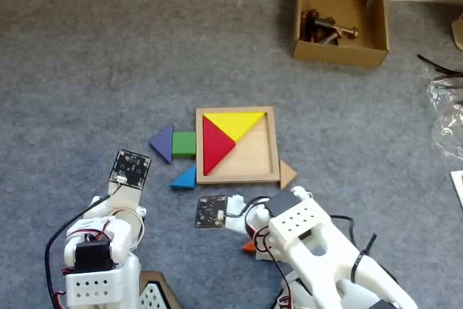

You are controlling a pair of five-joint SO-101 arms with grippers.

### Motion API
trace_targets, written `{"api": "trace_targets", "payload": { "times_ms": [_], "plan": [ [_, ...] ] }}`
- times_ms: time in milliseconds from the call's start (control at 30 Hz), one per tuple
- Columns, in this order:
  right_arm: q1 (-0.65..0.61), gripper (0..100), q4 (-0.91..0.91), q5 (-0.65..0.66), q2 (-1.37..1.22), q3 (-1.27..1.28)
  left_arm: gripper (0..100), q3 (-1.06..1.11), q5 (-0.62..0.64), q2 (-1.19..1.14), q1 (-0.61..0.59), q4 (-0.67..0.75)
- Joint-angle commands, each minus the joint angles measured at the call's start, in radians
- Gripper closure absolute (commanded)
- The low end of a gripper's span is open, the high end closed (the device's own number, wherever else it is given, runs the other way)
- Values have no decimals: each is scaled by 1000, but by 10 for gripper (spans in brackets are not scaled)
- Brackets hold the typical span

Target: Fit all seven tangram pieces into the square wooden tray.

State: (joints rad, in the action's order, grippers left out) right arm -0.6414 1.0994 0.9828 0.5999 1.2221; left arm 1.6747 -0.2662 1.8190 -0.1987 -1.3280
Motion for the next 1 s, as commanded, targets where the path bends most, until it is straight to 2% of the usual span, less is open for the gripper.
{"api": "trace_targets", "payload": {
  "times_ms": [0, 167, 300, 533, 700, 967],
  "plan": [
    [-4, 995, 39, -8, 15, -71, 986, 21, 8, 7, -13, -6],
    [-4, 995, 81, -11, 15, -124, 986, 21, 8, 7, -13, -6],
    [-4, 995, 87, -75, 15, -173, 986, 21, 8, 7, -13, -6],
    [-4, 994, 82, -71, 15, -262, 986, 21, 8, 7, -13, -6],
    [4, 994, 87, 75, 15, -302, 986, 21, 8, 7, -13, -6],
    [139, 994, 76, 204, 15, -306, 986, 21, 8, 7, -13, -6]
  ]
}}
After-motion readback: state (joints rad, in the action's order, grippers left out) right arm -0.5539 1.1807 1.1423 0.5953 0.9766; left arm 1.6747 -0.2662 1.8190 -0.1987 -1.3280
